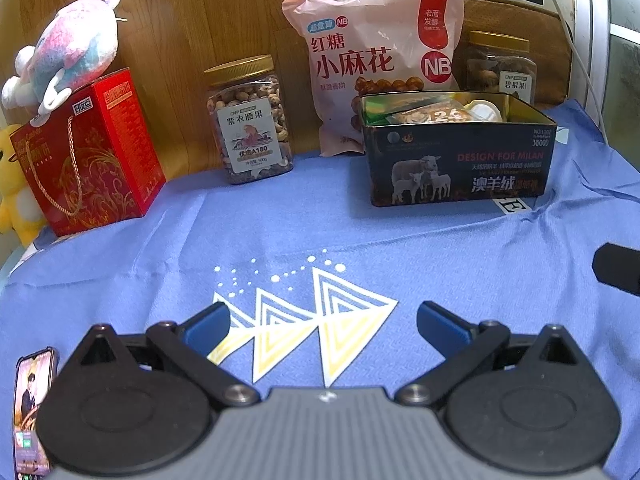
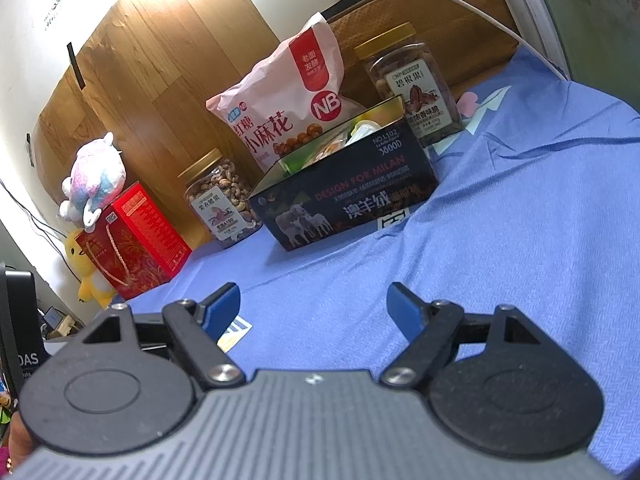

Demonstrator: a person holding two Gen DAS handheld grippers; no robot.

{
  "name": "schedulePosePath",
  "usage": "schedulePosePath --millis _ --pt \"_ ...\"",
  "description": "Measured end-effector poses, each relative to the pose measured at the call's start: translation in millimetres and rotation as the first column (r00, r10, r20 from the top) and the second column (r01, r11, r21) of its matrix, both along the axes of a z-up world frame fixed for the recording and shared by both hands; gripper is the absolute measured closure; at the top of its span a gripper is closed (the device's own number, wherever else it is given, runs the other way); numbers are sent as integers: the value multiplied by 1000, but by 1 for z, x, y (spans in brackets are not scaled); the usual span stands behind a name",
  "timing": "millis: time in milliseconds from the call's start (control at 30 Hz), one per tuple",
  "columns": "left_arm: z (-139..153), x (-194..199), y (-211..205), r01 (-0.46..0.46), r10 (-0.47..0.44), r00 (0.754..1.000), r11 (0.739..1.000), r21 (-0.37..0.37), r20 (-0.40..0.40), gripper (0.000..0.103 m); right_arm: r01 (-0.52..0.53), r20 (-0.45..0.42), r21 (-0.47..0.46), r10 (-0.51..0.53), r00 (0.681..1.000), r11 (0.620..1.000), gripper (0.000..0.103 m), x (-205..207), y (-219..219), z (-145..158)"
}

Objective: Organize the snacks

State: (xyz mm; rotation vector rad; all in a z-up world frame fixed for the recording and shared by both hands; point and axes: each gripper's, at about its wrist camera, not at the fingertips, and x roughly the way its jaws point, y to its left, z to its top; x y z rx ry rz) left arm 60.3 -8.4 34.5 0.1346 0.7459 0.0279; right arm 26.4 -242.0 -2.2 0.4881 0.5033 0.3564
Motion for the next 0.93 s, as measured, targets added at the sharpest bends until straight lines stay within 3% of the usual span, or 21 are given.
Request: schedulePosePath --millis 600,933 --pt "1 -1 0 5 -5 1000 1000 -19 -11 0 0 -1 1 0 1000 1000 20 -1 0 0" --pt "5 -6 -4 40 -40 999 999 9 30 0 -3 5 -6 3 1000 1000 20 -2 1 0"
